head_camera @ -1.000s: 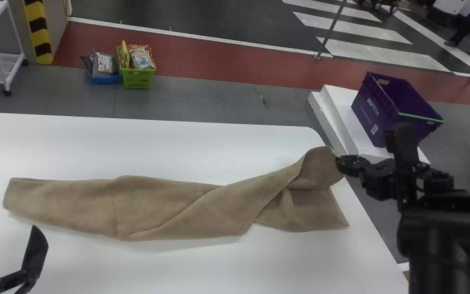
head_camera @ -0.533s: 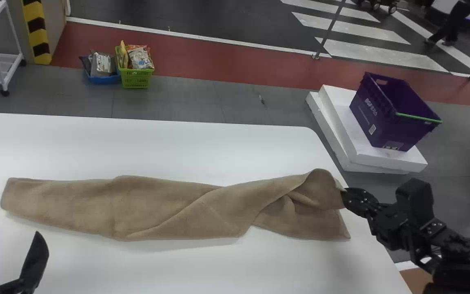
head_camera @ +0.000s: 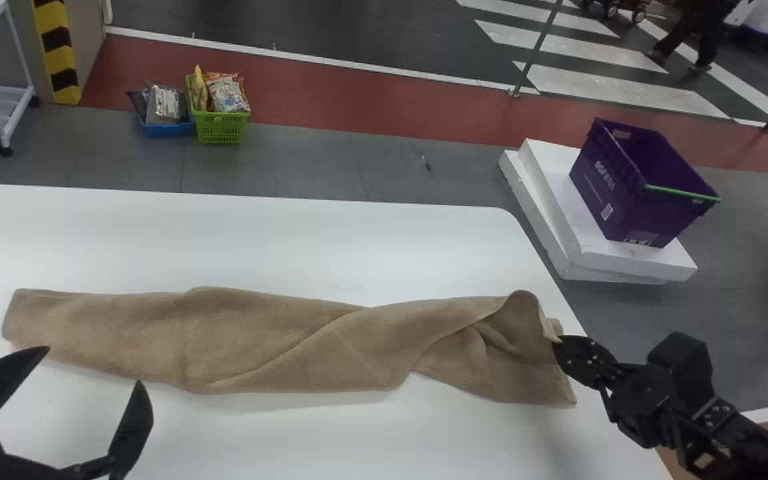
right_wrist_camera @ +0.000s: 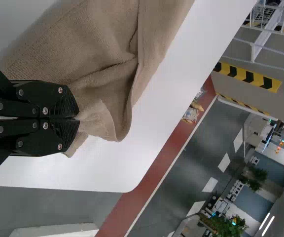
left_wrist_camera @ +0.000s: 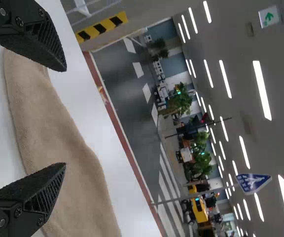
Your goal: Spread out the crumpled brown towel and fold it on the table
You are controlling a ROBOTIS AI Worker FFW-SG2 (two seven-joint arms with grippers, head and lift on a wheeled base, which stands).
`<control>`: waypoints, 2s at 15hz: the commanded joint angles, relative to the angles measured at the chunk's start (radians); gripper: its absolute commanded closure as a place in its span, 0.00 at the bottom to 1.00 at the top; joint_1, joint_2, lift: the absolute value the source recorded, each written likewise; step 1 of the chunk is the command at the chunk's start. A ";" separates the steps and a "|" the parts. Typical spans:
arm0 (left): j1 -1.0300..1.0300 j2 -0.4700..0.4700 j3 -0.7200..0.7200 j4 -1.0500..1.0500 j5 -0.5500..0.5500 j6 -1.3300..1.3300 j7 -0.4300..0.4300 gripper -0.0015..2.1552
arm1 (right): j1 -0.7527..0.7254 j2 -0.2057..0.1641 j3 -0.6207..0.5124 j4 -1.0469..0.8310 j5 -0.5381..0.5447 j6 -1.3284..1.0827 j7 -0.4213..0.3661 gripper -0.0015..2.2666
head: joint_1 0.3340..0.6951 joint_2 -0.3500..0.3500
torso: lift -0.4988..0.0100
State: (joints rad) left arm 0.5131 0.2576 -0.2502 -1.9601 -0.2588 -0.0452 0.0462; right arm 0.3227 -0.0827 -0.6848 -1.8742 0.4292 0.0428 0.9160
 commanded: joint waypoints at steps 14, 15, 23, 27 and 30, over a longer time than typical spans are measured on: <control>-0.214 -0.032 -0.184 -0.037 -0.195 0.397 -0.197 0.07 | 0.006 0.006 0.022 -0.019 -0.029 0.021 0.030 0.86 | 1.00 0.00 | 0.73; -0.214 -0.032 -0.190 -0.037 -0.206 0.407 -0.221 0.08 | 0.004 0.004 0.019 -0.016 -0.032 0.018 0.032 0.86 | 1.00 0.00 | 0.73; -0.186 -0.032 -0.193 -0.080 -0.207 0.529 -0.332 0.24 | -0.011 -0.005 0.027 0.017 -0.056 0.015 0.037 0.86 | 1.00 0.00 | 0.73; -0.215 -0.052 -0.216 -0.054 -0.212 0.532 -0.345 0.28 | -0.011 -0.005 0.039 0.027 -0.056 0.003 0.037 0.86 | 1.00 0.00 | 0.73; -0.228 -0.066 -0.238 -0.036 -0.231 0.538 -0.351 0.28 | -0.011 -0.014 0.031 0.044 -0.076 -0.004 0.040 0.86 | 1.00 0.00 | 0.73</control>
State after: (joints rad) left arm 0.2907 0.1979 -0.4777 -2.0037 -0.4789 0.4914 -0.3044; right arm 0.3113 -0.0914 -0.6488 -1.8376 0.3661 0.0417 0.9538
